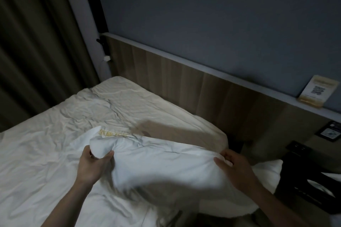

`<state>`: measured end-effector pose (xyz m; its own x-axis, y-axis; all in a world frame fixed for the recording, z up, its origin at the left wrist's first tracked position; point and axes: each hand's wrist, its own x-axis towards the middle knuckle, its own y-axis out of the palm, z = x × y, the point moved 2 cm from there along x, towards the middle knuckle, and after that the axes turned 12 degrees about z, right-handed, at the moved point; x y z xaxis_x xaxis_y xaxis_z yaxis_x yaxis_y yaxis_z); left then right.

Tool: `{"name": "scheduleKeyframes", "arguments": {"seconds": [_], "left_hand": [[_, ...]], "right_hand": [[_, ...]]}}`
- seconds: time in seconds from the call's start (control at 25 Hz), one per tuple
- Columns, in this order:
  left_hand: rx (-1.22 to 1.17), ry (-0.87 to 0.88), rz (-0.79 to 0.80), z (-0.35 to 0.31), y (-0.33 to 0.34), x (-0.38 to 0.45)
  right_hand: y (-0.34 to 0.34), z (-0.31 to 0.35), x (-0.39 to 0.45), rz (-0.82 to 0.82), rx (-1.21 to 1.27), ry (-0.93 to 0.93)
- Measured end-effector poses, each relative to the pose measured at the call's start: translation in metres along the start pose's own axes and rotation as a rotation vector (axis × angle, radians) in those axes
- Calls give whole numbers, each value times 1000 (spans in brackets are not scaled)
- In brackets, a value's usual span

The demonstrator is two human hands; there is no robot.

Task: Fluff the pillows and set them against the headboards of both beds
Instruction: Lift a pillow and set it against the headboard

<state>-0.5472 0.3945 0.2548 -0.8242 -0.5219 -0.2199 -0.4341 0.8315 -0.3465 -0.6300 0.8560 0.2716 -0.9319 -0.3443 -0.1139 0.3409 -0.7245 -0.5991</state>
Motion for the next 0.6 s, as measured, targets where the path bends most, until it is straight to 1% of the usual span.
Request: {"name": "scheduleKeyframes", "arguments": {"seconds": [0.16, 0.32, 0.44, 0.52, 0.6], "left_hand": [[12, 26, 46, -29, 37, 63], [9, 31, 58, -52, 86, 123], [63, 62, 155, -64, 128, 173], [112, 31, 188, -70, 158, 210], [158, 5, 263, -79, 192, 236]], "right_hand": [[-25, -14, 46, -42, 74, 25], [-49, -40, 106, -99, 116, 61], [-65, -68, 149, -136, 139, 92], [-77, -89, 178, -137, 181, 109], [-86, -106, 204, -109, 244, 154]]}}
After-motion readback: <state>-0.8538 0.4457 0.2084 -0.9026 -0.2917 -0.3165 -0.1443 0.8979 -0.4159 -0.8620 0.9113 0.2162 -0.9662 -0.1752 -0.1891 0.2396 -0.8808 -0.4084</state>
